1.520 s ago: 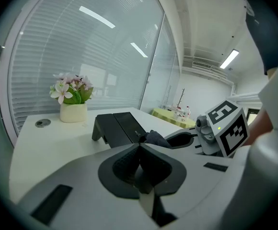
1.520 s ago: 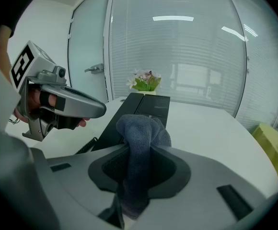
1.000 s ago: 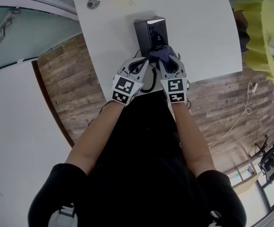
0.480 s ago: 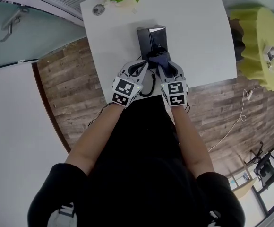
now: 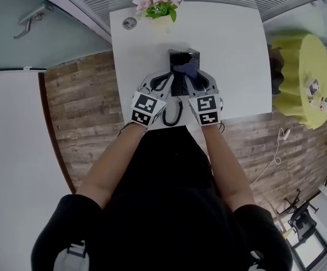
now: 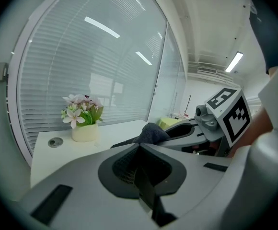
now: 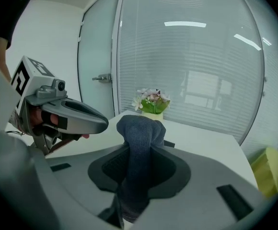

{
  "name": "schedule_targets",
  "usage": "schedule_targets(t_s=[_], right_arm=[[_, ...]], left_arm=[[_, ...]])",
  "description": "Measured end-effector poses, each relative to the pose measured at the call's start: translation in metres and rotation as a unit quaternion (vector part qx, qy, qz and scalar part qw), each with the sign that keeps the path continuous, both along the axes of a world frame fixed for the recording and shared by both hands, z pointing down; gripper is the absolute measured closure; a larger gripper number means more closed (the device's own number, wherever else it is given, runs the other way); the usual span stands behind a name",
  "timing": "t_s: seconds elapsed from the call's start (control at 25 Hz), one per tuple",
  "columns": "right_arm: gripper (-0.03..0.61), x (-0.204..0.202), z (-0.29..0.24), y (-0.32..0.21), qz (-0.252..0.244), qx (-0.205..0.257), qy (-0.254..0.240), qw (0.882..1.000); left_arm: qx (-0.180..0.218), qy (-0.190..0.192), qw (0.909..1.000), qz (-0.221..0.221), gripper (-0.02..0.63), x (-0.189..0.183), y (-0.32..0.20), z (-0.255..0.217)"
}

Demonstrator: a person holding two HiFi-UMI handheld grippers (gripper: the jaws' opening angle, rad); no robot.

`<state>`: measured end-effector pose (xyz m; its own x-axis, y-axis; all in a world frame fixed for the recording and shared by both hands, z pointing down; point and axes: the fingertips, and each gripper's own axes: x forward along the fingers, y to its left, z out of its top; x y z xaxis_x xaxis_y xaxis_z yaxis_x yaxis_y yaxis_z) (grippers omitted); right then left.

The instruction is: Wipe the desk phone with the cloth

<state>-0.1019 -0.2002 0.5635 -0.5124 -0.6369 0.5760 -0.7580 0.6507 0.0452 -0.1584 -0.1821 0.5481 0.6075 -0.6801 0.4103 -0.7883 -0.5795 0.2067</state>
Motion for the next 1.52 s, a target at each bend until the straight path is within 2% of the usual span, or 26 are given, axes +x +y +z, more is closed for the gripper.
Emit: schedule_targets(t_s=[0.24, 0.56, 0.8, 1.12, 1.52], right_arm=[[0.466, -0.014, -0.004, -0.027, -0.047, 0.011, 0.030, 0.998], [0.466, -0.031, 0.009, -0.049, -0.108, 0.025, 0.065, 0.992], [0.466, -0.040, 0.026, -0.057, -0.152, 0.027, 0.098, 0.983], [0.466, -0.044, 0.032, -0.052, -0.182, 0.068, 0.134, 0.972], [0.466, -0.040, 0.041, -0.035, -0.160, 0.046, 0.118, 0.979]], left_arm=[[0.007, -0.001, 0.9994, -0.035, 0.603, -0.015, -0.019, -0.009], [-0.005, -0.006, 0.9968, -0.080, 0.603, -0.031, -0.036, 0.001], [-0.005, -0.014, 0.9960, -0.088, 0.603, -0.030, -0.041, 0.003], [-0.015, -0.017, 0.9946, -0.101, 0.603, -0.034, -0.034, 0.014], [-0.021, -0.013, 0.9960, -0.085, 0.603, -0.032, -0.020, 0.023]])
